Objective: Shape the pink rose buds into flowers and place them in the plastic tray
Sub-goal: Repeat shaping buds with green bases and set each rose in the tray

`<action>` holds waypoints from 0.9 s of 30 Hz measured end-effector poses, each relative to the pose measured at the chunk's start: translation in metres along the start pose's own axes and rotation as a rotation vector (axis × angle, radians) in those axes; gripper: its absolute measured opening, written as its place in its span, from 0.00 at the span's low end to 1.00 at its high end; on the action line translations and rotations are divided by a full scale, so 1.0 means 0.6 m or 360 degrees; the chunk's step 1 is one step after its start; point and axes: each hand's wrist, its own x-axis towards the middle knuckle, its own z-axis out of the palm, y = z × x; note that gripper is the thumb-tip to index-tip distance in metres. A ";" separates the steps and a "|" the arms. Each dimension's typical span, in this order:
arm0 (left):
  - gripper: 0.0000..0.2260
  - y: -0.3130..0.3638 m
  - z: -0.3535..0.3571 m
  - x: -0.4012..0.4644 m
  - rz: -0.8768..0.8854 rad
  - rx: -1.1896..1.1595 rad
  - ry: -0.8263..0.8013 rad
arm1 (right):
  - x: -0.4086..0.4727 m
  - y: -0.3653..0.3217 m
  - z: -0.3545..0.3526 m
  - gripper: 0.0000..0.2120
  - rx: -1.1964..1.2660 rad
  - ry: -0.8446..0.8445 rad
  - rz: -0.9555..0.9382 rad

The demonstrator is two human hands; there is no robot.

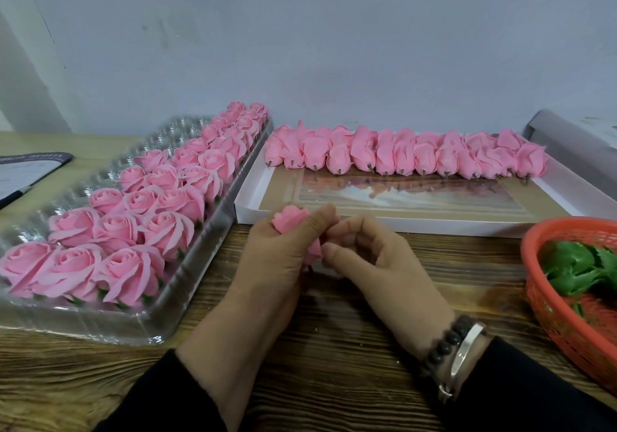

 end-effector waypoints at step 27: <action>0.09 0.001 0.001 -0.010 0.0186 0.1143 -0.0386 | -0.003 -0.011 -0.009 0.09 -0.0532 0.0013 -0.0525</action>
